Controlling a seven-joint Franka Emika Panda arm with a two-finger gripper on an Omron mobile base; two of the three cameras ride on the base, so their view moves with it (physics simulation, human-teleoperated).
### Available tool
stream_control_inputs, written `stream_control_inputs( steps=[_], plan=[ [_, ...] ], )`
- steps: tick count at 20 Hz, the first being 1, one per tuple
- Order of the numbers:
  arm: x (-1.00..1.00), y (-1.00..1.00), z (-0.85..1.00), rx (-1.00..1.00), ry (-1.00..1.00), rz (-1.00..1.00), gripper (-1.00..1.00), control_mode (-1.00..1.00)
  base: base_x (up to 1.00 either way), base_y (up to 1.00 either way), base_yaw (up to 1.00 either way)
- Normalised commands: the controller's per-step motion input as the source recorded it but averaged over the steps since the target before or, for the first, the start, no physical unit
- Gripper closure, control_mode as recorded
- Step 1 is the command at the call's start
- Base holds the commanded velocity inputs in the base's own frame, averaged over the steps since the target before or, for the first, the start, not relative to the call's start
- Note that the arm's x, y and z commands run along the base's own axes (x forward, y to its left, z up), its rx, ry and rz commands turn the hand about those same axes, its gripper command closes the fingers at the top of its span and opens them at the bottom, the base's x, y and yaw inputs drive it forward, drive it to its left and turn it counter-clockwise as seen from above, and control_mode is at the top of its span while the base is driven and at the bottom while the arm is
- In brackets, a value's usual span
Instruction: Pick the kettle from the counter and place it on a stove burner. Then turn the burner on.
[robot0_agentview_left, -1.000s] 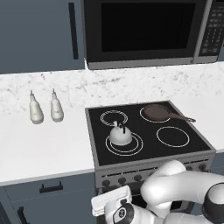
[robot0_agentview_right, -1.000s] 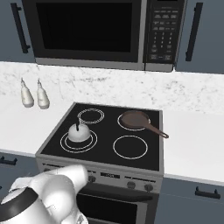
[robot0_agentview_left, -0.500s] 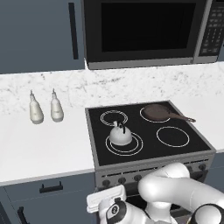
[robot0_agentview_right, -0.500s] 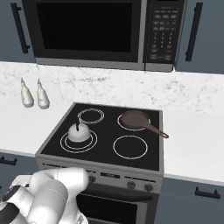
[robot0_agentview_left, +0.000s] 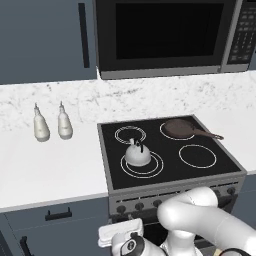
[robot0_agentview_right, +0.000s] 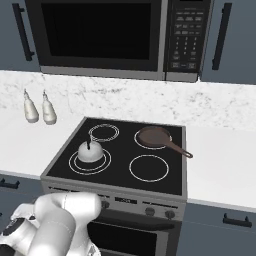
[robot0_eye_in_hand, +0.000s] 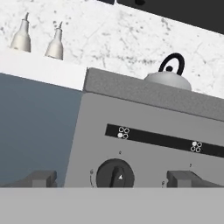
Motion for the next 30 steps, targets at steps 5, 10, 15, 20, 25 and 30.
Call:
stream_control_inputs(
  steps=[5,10,15,20,25,30],
  plan=[
    [0.40,-0.38,-0.02,0.05,0.00,0.00,-1.00,-1.00,0.00,0.00,0.00],
    [0.28,-0.30,0.00,0.02,0.00,0.04,-1.00,-1.00,0.00,0.00,0.00],
    [0.02,0.00,-0.08,0.00,0.00,0.00,-1.00,-1.00,0.00,0.00,0.00],
    [0.00,0.02,-0.34,0.00,0.00,0.00,-1.00,-1.00,0.00,0.00,0.00],
    [0.00,0.04,-0.07,0.00,-0.01,0.00,-1.00,-1.00,0.00,0.00,0.00],
    [0.04,0.14,0.00,0.00,-0.02,0.00,-1.00,-1.00,0.00,0.00,0.00]
  ],
)
